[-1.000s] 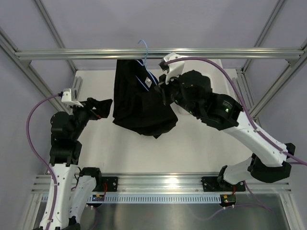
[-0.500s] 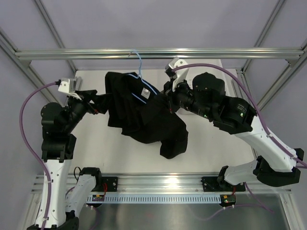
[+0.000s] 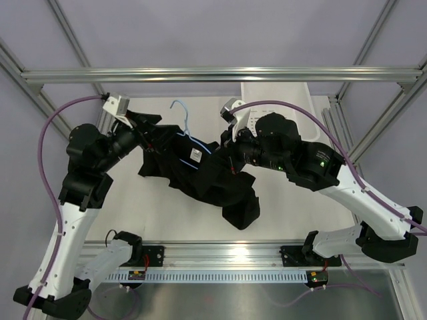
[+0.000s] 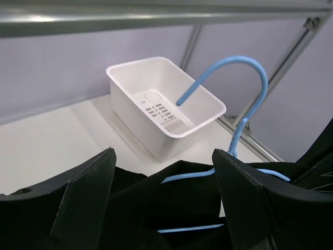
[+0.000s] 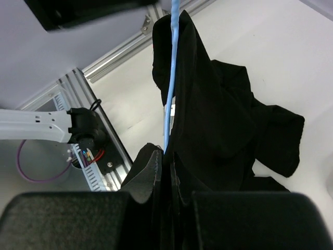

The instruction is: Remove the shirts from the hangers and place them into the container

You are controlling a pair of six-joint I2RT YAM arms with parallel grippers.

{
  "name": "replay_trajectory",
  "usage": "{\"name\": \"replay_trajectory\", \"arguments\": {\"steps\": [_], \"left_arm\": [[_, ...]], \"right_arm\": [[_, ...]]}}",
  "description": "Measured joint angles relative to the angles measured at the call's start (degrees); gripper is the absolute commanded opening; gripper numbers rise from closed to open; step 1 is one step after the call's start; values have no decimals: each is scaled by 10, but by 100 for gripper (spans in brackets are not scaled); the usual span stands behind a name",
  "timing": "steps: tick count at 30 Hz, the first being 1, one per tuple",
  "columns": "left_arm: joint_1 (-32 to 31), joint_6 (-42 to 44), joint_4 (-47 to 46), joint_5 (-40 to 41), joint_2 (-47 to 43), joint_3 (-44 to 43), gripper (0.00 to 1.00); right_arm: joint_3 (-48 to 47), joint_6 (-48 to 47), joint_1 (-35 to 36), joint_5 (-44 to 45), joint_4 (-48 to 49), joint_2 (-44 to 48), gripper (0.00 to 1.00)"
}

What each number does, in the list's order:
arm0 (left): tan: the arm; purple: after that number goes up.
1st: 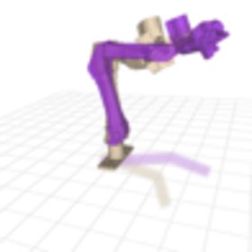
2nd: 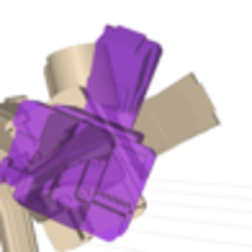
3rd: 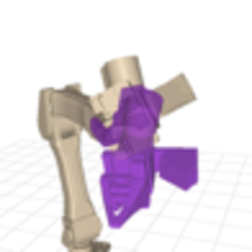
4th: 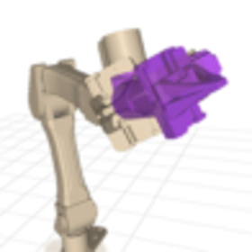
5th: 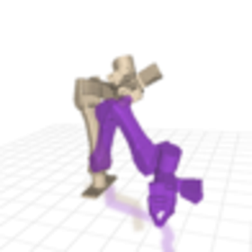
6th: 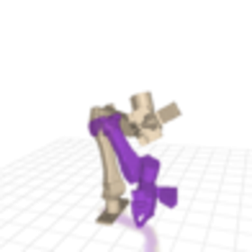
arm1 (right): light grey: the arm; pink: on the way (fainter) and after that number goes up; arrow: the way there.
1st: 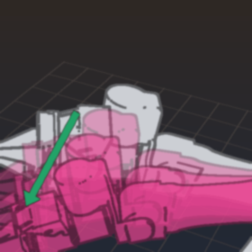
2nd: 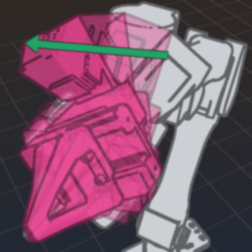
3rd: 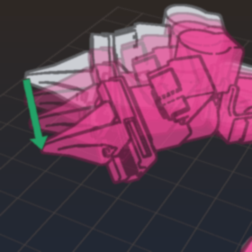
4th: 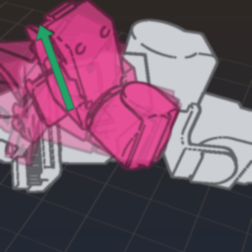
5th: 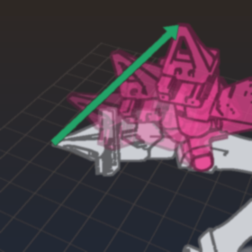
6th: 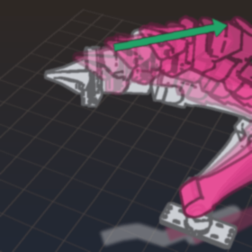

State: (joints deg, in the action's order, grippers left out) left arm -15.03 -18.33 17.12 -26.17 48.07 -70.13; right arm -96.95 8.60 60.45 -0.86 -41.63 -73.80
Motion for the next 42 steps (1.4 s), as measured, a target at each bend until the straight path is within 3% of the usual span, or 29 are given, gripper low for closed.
{"name": "replay_trajectory", "arguments": {"steps": [3,15,28,42], "left_arm": [[-38,6,6,23,16,6,82],[-40,6,8,61,6,12,82],[-42,4,30,35,-52,7,82],[-62,-23,-8,3,-10,7,80]], "right_arm": [[-10,9,0,-6,4,-9,0],[-34,17,0,-19,2,-48,0],[-32,15,1,19,15,-47,0],[-33,17,1,7,16,-70,0]]}}
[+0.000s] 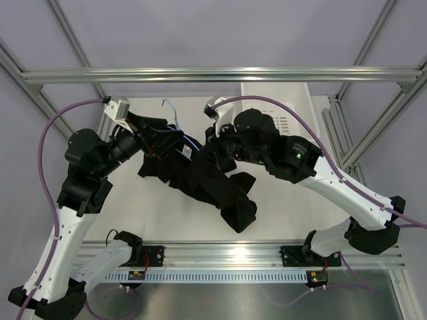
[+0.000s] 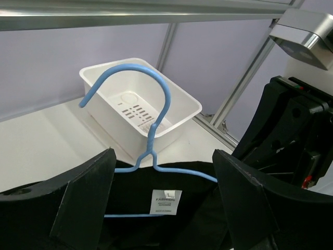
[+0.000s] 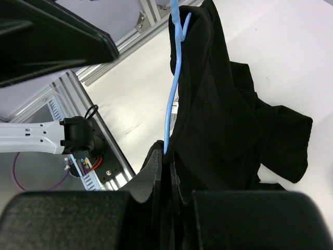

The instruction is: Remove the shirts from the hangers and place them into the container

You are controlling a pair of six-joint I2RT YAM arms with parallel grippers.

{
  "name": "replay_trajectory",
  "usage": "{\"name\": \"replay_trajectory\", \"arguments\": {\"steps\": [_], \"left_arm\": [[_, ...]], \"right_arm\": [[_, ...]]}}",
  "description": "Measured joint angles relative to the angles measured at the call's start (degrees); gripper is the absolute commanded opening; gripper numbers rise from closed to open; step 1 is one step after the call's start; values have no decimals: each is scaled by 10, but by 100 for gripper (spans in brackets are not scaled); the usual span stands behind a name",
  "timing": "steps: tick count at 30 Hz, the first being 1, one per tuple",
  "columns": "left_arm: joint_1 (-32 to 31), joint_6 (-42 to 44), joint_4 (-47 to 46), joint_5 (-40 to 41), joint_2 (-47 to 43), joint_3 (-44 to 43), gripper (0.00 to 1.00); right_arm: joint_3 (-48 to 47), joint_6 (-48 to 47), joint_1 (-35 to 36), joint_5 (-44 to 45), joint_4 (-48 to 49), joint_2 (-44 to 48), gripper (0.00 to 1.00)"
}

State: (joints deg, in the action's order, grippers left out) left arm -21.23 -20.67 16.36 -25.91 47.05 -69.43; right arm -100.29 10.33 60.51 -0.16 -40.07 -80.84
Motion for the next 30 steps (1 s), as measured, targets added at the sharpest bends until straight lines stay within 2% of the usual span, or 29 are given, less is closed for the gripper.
{"name": "replay_trajectory", "arguments": {"steps": [15,19,30], "left_arm": [[-23,14,1,14,26,0,77],[-23,21,8,20,32,-5,68],[-23,38,15,35,45,-31,58]], "right_arm": [[-17,6,0,-21,0,-12,0],[-17,8,0,-26,0,-8,0],[-10,10,3,-25,-1,21,0]]}}
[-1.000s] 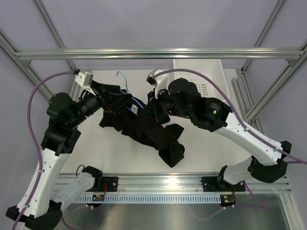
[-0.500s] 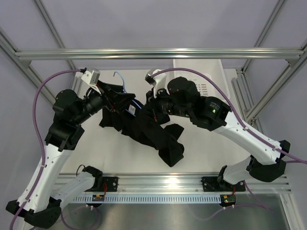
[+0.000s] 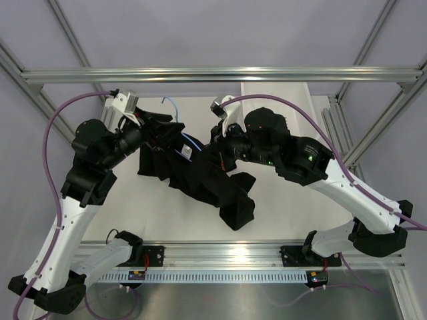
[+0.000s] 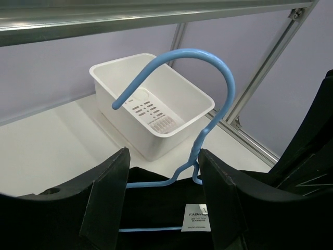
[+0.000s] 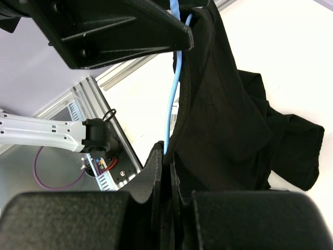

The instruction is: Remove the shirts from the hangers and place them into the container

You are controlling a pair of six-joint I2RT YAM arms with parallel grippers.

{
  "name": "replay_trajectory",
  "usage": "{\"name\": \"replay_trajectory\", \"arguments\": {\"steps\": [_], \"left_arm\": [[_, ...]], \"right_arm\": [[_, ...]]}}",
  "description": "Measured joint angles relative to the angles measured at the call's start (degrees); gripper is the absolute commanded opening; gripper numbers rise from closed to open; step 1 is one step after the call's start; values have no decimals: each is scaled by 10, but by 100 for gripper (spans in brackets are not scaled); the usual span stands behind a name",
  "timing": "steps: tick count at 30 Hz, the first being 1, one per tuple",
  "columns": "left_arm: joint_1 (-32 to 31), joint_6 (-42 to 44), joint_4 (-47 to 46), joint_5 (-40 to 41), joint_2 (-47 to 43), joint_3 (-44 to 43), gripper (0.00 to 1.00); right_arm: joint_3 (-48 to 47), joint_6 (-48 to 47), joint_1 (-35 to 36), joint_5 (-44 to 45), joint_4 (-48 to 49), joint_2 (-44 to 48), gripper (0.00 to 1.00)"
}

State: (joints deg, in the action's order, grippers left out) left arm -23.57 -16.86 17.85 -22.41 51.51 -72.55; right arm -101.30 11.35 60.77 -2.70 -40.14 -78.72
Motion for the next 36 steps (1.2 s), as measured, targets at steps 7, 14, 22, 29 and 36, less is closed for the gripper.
{"name": "replay_trajectory", "arguments": {"steps": [7,14,22,29,36], "left_arm": [[-1,-4,-6,-4,12,-4,50],[-5,-7,-12,-9,15,-4,43],[-5,-10,-11,-11,15,-9,33],[-6,-10,-10,-11,14,-16,23],[-7,-7,-5,-13,15,-17,0]], "right_arm": [[1,0,0,0,0,0,0],[1,0,0,0,0,-1,0],[1,0,0,0,0,-6,0],[1,0,1,1,1,-7,0],[1,0,2,4,5,-7,0]]}}
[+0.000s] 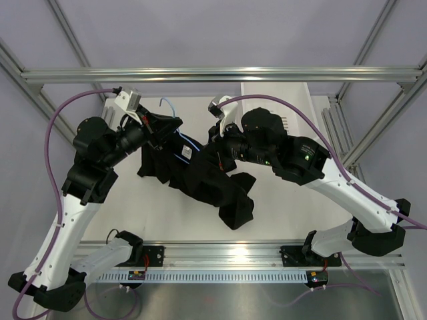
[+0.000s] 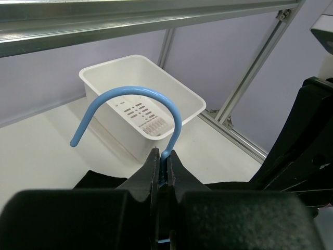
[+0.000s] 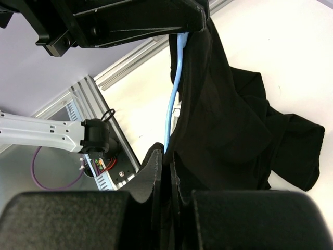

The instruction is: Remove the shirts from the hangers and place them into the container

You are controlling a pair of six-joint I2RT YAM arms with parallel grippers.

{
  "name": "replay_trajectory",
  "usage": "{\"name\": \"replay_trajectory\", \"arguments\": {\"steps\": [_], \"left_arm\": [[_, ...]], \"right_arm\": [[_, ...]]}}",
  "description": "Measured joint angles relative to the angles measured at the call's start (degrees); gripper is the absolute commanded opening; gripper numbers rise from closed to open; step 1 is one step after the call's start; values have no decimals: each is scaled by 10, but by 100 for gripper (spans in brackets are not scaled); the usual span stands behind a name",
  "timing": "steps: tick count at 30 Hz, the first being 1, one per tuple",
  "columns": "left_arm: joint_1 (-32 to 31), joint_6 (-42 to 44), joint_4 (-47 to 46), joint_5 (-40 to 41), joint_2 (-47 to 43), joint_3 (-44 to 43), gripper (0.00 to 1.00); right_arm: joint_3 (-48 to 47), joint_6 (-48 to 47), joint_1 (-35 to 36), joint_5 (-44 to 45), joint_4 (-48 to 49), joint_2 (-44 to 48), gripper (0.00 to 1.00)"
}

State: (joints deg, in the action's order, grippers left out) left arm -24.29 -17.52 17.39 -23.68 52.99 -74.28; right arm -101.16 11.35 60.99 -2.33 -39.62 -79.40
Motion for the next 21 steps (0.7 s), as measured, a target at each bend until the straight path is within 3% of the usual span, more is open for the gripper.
{"name": "replay_trajectory", "arguments": {"steps": [8,16,21], "left_arm": [[0,5,5,10,-3,1,0],[-1,10,6,24,-5,2,0],[-3,12,12,47,-4,2,0]], "right_arm": [[7,-2,2,12,7,1,0],[16,-8,4,24,13,9,48],[13,-12,4,37,1,16,59]]}}
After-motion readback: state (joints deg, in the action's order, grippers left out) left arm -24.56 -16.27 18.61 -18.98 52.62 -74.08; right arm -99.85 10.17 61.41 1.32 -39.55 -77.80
